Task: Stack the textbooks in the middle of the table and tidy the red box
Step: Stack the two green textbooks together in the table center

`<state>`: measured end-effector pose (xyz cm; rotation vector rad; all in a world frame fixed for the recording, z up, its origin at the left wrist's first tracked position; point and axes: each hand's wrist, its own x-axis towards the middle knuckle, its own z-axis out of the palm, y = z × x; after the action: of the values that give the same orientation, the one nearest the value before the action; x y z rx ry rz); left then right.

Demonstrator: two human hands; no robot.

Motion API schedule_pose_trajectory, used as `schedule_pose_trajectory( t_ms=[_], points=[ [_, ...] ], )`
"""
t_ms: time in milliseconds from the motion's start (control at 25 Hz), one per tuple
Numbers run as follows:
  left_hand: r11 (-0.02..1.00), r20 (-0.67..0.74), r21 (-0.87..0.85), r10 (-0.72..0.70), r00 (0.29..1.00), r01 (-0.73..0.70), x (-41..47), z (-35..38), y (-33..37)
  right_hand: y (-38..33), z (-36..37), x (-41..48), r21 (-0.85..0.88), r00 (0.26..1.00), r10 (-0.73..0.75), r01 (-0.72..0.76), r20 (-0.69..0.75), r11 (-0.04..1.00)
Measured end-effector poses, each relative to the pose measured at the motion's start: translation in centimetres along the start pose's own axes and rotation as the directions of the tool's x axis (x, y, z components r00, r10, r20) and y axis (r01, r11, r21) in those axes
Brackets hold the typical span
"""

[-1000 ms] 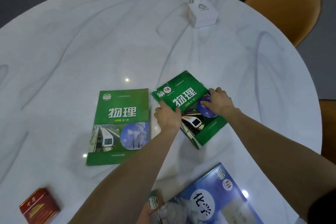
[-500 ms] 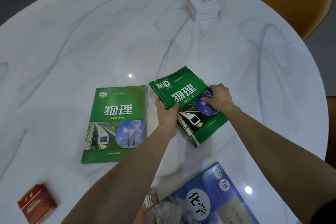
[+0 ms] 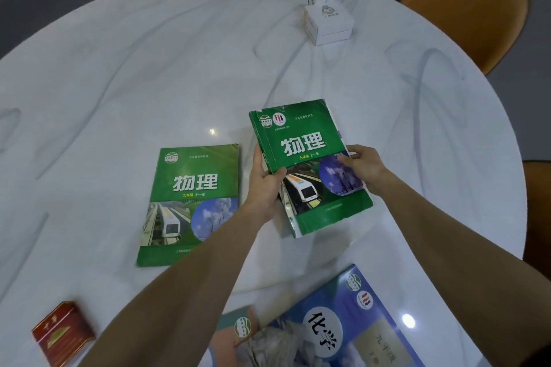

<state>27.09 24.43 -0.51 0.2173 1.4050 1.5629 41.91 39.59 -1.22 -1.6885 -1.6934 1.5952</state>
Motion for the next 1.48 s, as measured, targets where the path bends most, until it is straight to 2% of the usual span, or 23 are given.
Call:
schedule_pose_trajectory(
  t_ms=[80,280,360,600,760,880,1160,1320,1480],
  points=[
    [0.999,-0.002,0.033,-0.01,1.0,0.01,-0.1,-0.9,1.3,-0.4,-0.1,-0.8,0.126,1.0,0.012,-0.014,0.016,0.992],
    [0.973,-0.019,0.225,0.057,0.998,-0.051,-0.9,-4.5,4.4,-1.9,2.0,-3.7,0.222,0.999,-0.016,0.004,0.051,0.975],
    [0.949,-0.018,0.306,0.077,0.997,-0.068,-1.5,-6.2,5.3,-2.4,3.7,-4.7,0.237,0.998,-0.033,0.018,0.058,0.971],
    [0.913,-0.076,0.406,0.073,0.994,-0.036,-3.2,-12.4,7.1,-3.4,9.5,-7.0,0.256,0.992,-0.061,0.03,0.111,0.966],
    [0.889,-0.159,0.458,0.086,0.984,-0.003,-3.9,-16.6,7.9,-3.7,14.1,-8.7,0.239,0.994,-0.054,0.03,0.092,0.971],
    [0.883,-0.143,0.467,0.121,0.982,-0.041,-4.1,-18.7,8.0,-3.5,16.9,-9.6,0.234,0.996,-0.044,0.026,0.073,0.972],
    [0.838,-0.18,0.546,0.147,0.973,-0.026,-2.9,-21.9,7.1,-2.4,21.8,-10.0,0.069,0.998,-0.037,0.04,-0.05,0.997],
    [0.725,-0.139,0.684,0.236,0.962,-0.079,-2.4,-22.2,6.2,-1.6,22.5,-9.9,-0.093,0.986,-0.112,0.101,-0.125,0.991],
    [0.597,-0.131,0.798,0.306,0.943,-0.083,-1.8,-22.3,5.6,-1.4,22.9,-9.8,-0.233,0.977,-0.172,0.14,-0.124,0.962]
  ],
)
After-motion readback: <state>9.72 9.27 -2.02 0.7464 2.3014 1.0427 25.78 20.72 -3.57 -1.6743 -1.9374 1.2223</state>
